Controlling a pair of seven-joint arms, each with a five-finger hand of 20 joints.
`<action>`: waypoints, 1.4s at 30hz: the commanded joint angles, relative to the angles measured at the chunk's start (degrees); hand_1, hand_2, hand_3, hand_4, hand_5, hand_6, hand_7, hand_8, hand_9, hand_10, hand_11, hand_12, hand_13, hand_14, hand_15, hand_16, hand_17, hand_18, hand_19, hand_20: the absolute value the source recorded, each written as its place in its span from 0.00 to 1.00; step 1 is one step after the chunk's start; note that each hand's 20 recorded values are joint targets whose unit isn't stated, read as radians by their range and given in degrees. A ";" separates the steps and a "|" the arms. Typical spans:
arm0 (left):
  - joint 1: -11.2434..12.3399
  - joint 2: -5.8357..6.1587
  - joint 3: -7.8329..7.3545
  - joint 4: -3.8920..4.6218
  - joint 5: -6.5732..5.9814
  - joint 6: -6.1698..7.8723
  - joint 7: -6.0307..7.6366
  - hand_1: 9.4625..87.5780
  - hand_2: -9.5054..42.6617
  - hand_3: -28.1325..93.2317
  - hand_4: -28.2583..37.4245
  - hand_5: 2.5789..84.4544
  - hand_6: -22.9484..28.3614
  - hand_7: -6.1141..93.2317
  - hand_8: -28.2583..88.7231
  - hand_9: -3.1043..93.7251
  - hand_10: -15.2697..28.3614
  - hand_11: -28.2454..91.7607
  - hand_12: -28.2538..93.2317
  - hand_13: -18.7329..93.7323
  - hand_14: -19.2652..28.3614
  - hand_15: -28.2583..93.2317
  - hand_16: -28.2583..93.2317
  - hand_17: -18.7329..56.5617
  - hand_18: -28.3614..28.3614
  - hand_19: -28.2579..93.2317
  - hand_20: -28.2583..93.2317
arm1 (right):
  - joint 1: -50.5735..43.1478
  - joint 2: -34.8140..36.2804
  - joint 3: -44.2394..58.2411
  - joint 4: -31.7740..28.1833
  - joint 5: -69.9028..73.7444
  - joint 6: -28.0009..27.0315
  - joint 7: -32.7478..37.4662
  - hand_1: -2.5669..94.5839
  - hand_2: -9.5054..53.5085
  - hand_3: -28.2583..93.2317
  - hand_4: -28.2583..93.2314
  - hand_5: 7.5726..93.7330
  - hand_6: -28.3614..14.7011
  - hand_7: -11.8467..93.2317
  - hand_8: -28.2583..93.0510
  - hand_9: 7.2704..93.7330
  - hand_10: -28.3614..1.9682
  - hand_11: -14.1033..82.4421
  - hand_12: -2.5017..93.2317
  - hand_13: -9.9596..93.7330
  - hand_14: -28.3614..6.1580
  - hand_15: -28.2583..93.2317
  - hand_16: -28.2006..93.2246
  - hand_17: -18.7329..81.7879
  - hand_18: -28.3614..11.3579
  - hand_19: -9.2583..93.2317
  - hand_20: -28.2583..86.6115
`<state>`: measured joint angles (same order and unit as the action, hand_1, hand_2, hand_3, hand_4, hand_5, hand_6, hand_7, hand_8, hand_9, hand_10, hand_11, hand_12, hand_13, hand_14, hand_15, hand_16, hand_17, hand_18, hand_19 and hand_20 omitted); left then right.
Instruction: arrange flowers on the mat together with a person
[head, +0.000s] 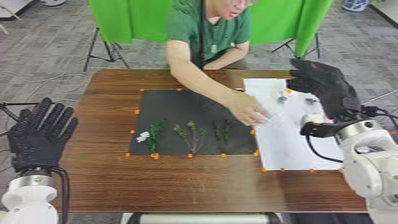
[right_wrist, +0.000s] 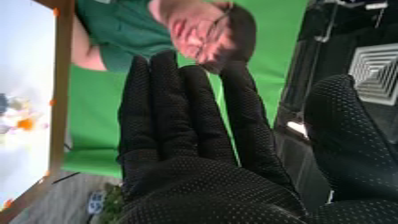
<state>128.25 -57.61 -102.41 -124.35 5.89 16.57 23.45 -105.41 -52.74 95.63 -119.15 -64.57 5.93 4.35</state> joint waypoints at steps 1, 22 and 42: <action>0.78 -0.41 0.11 0.07 0.35 -0.79 0.36 0.25 0.41 0.82 0.00 0.43 0.58 0.19 0.15 0.38 0.68 0.40 0.30 0.39 0.68 0.48 0.17 0.17 0.73 0.49 0.33 | -1.69 -0.88 0.86 -1.24 0.46 0.69 -1.19 0.28 0.37 0.80 0.03 0.45 0.57 0.24 0.15 0.46 0.38 0.21 0.21 0.48 0.38 0.45 0.40 0.37 0.31 0.53 0.41; -0.18 0.47 0.13 0.33 0.09 -1.38 -0.40 0.25 0.41 0.82 0.00 0.43 0.58 0.19 0.15 0.38 0.67 0.40 0.30 0.39 0.68 0.48 0.17 0.17 0.73 0.49 0.33 | -5.61 -1.61 4.18 -2.80 3.09 -0.61 -2.29 0.28 0.38 0.80 0.04 0.45 0.56 0.24 0.15 0.46 0.37 0.22 0.20 0.49 0.38 0.46 0.39 0.38 0.31 0.55 0.41; 0.32 0.33 0.37 0.17 -0.28 -1.84 0.11 0.25 0.40 0.82 0.00 0.43 0.58 0.19 0.15 0.38 0.67 0.40 0.30 0.40 0.68 0.47 0.18 0.17 0.73 0.49 0.33 | -6.67 0.90 3.61 -3.53 2.38 9.91 -1.80 0.26 0.38 0.80 0.04 0.43 0.55 0.23 0.15 0.45 0.35 0.22 0.21 0.49 0.38 0.47 0.39 0.37 0.29 0.54 0.41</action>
<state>127.54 -57.18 -102.48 -124.32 5.86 15.29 23.27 -111.08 -53.53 99.22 -121.96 -60.80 9.61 1.59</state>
